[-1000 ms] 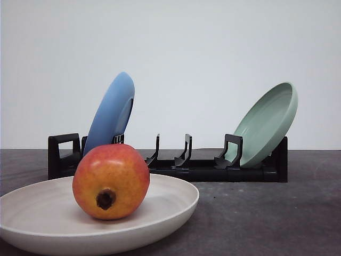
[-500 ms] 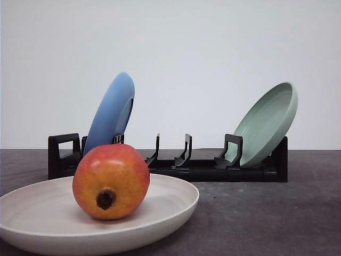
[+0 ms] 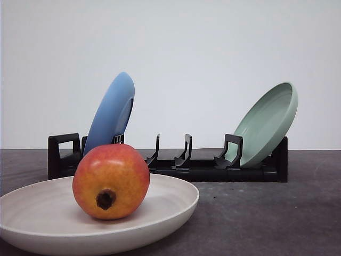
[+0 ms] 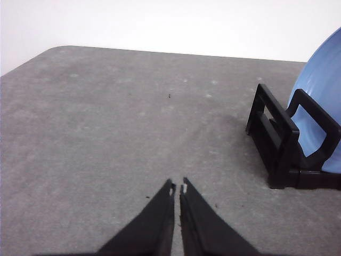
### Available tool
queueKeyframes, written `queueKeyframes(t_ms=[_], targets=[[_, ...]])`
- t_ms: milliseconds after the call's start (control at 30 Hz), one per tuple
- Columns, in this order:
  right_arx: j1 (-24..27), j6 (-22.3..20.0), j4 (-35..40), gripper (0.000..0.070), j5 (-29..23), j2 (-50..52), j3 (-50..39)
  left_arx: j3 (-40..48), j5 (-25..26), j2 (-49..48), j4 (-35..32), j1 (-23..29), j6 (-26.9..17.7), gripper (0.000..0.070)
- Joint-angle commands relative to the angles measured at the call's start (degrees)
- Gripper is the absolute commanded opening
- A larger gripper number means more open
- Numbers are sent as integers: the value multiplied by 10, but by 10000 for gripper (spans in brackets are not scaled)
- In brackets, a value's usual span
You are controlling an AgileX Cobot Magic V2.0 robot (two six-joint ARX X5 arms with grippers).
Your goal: Place pomegranate in white plate
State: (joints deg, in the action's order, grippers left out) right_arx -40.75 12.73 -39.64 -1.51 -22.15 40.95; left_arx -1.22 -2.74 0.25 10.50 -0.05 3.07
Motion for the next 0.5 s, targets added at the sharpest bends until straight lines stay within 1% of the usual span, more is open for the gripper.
queueKeyframes(t_ms=[0, 467], targets=[[-3, 3, 6, 57, -1, -2, 3, 6, -3, -1, 3, 1, 5, 0], [-3, 3, 6, 57, -1, -2, 3, 5, -3, -1, 3, 1, 5, 0]])
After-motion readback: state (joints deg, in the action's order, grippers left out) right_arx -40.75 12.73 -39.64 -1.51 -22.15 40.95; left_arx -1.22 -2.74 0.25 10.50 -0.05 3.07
